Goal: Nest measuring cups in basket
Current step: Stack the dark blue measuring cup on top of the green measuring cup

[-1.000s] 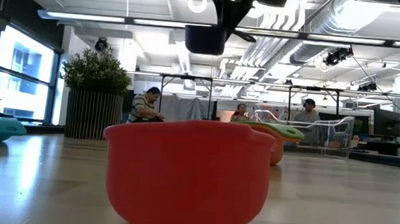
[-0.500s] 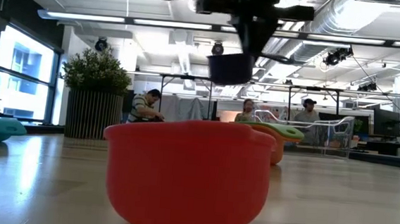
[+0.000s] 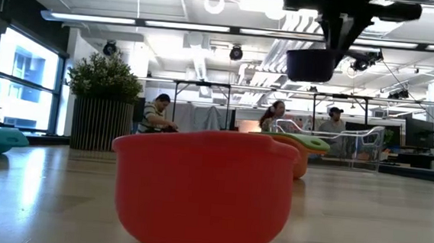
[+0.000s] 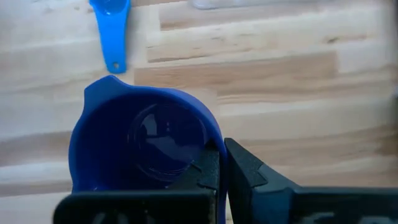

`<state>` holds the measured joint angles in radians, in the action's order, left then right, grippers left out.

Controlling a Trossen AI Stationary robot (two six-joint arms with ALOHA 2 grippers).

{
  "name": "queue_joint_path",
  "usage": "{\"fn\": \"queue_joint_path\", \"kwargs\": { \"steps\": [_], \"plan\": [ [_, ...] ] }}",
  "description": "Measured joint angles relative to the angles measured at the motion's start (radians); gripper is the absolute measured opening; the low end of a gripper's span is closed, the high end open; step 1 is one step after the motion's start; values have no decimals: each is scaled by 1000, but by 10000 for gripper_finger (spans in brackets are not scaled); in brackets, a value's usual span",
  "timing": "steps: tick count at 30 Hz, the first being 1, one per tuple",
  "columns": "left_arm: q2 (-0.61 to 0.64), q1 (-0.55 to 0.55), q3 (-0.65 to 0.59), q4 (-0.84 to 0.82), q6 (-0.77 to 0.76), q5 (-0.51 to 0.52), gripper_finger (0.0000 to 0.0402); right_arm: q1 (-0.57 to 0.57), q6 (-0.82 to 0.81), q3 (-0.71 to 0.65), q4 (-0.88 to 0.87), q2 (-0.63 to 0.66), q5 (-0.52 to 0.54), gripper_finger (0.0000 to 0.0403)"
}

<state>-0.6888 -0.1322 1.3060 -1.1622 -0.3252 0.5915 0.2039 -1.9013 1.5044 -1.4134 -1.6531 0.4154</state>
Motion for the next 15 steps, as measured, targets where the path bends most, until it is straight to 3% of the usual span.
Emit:
{"fn": "queue_joint_path", "kwargs": {
  "steps": [8,15],
  "plan": [
    [0,0,0,0,-14,3,110,0,-55,-125,300,-24,-3,0],
    [0,0,0,0,-13,5,110,5,-77,-146,389,-80,-77,0]
  ]
}}
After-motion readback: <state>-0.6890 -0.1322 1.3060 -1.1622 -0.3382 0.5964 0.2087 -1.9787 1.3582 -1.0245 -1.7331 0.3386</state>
